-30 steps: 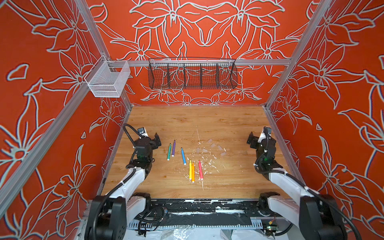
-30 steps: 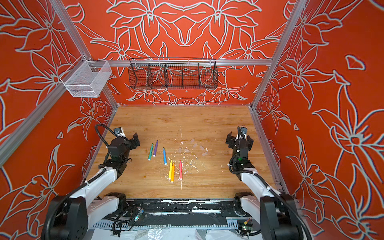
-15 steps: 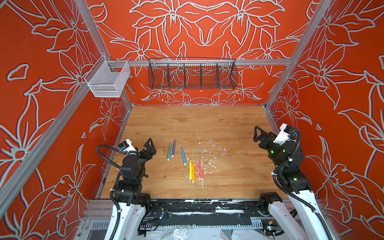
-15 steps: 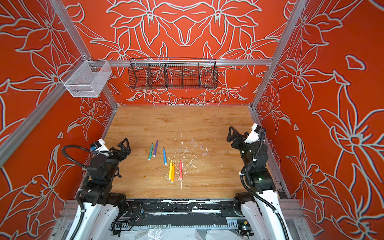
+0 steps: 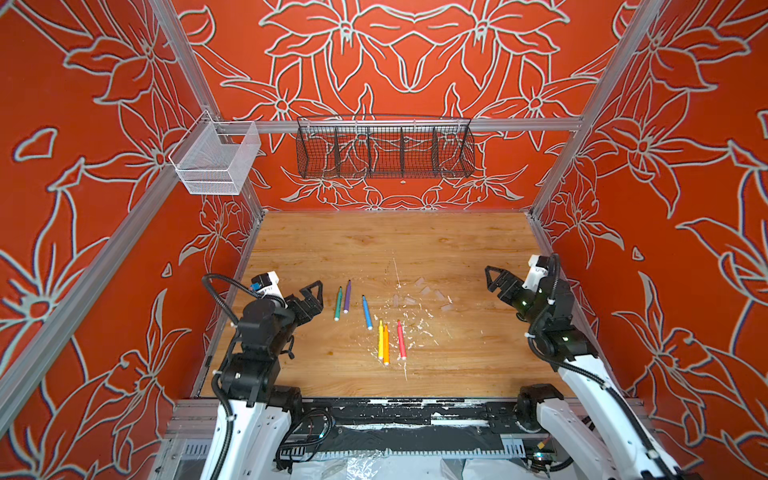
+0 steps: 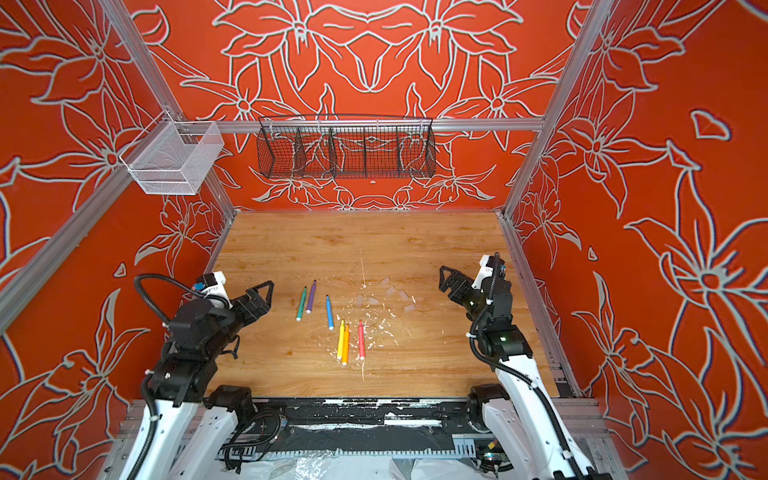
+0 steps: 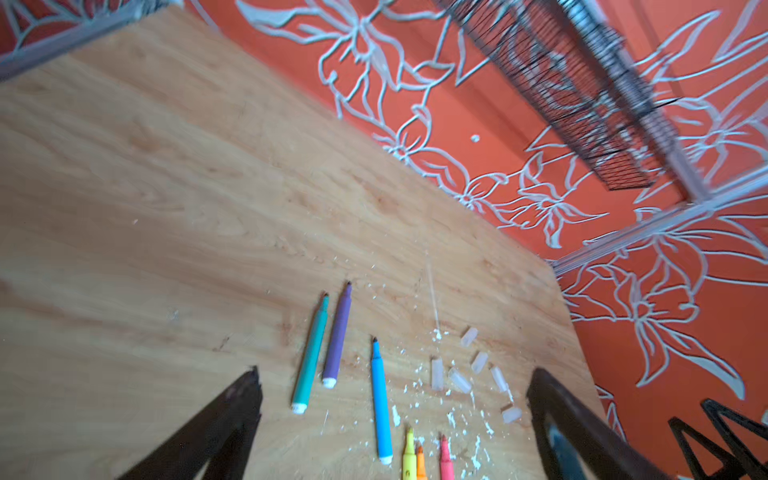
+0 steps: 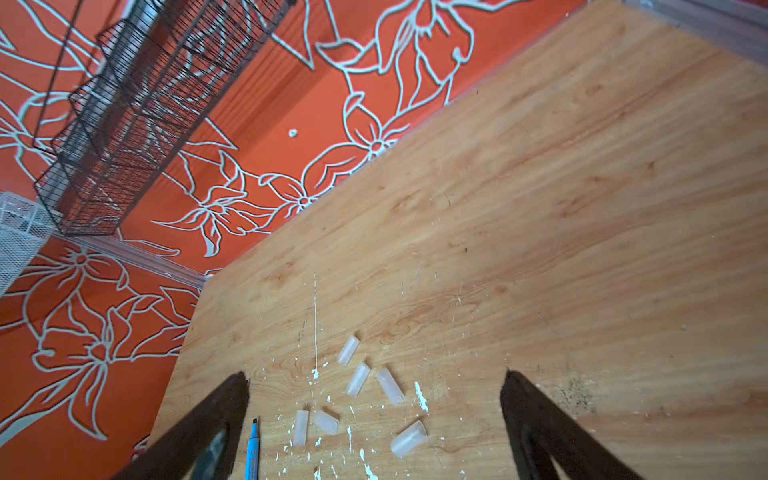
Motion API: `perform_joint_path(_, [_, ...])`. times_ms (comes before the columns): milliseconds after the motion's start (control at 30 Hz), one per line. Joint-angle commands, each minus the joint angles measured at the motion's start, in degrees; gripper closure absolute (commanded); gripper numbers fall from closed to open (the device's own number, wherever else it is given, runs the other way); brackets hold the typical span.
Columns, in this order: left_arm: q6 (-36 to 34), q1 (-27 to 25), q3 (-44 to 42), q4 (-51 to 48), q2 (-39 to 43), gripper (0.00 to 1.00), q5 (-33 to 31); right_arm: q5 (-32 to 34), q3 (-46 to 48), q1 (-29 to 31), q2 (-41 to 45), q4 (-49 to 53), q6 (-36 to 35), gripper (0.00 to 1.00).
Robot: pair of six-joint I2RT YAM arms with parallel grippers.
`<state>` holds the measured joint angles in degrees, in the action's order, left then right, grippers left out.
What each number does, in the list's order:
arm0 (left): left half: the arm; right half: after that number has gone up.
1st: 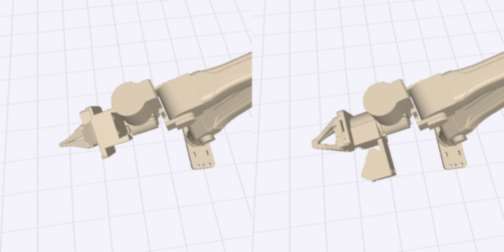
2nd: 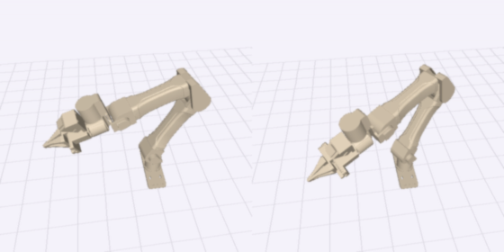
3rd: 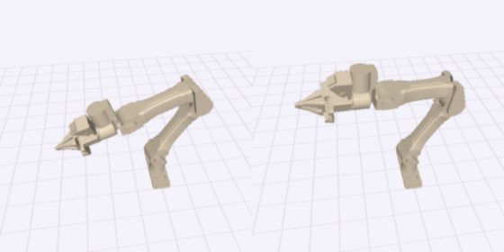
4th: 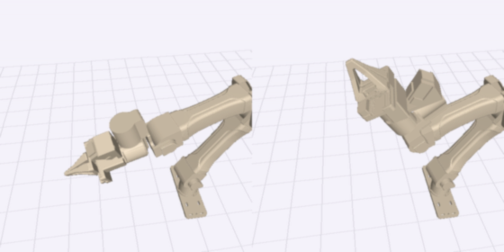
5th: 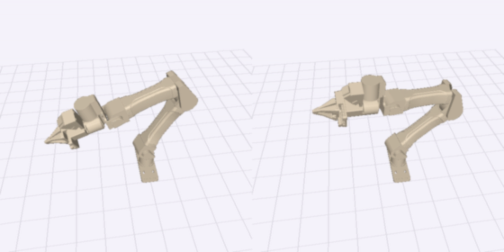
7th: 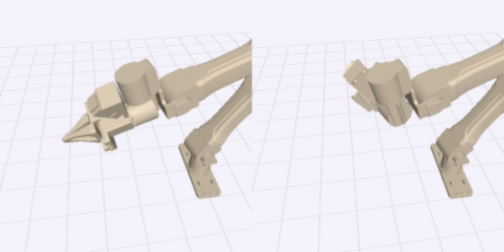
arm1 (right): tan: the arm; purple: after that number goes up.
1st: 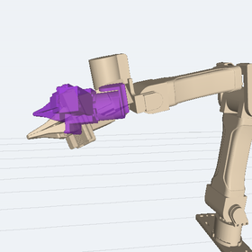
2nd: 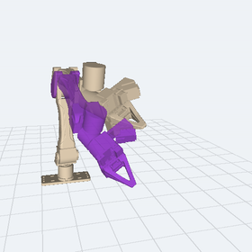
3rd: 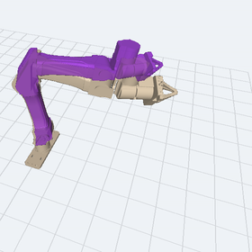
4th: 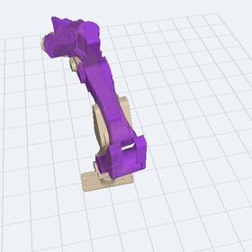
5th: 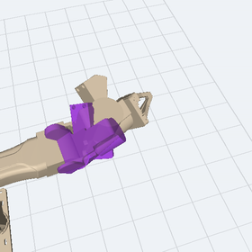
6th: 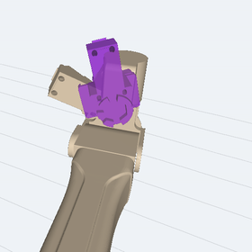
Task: Insert the pens into the pen caps
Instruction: 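Raise both grippers from rest and move them over the markers, then move the left gripper down over the pink marker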
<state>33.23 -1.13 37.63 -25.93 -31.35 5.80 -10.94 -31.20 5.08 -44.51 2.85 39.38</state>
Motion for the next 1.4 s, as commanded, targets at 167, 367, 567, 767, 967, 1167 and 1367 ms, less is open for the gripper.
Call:
perform_joint_path(167, [1.29,0.19,1.02,-1.61,-7.23,0.03,1.75,-4.09,-3.55,1.78,-9.02,-3.25,0.86,0.14])
perform_joint_path(367, [0.35,0.23,-3.46,6.8,-8.62,0.03,5.65,5.53,-4.59,7.21,-11.51,1.72,-4.59,0.16])
perform_joint_path(567, [-2.0,-0.05,-3.41,9.14,-14.73,0.03,23.57,15.68,-1.25,7.41,-13.56,1.4,-8.08,0.16])
perform_joint_path(767, [-2.57,-10.39,-2.12,1.98,-14.33,0.01,10.72,26.06,-0.33,7.4,-18.77,0.94,-10.0,0.18])
perform_joint_path(967, [3.59,-24.66,-1.14,-1.99,-17.56,0.15,-2.85,23.02,0.33,7.47,-18.72,-0.63,-11.82,0.2])
perform_joint_path(1167, [13.27,-35.48,1.08,-6.1,-23.02,0.34,-11.43,24.03,5.18,7.48,-12.16,-3.92,-11.68,0.16])
perform_joint_path(1367, [21.85,-50.18,4.29,-1.16,-32.25,0.37,-18.62,23.95,5.34,7.46,-12.11,-3.64,-11.8,0.16])
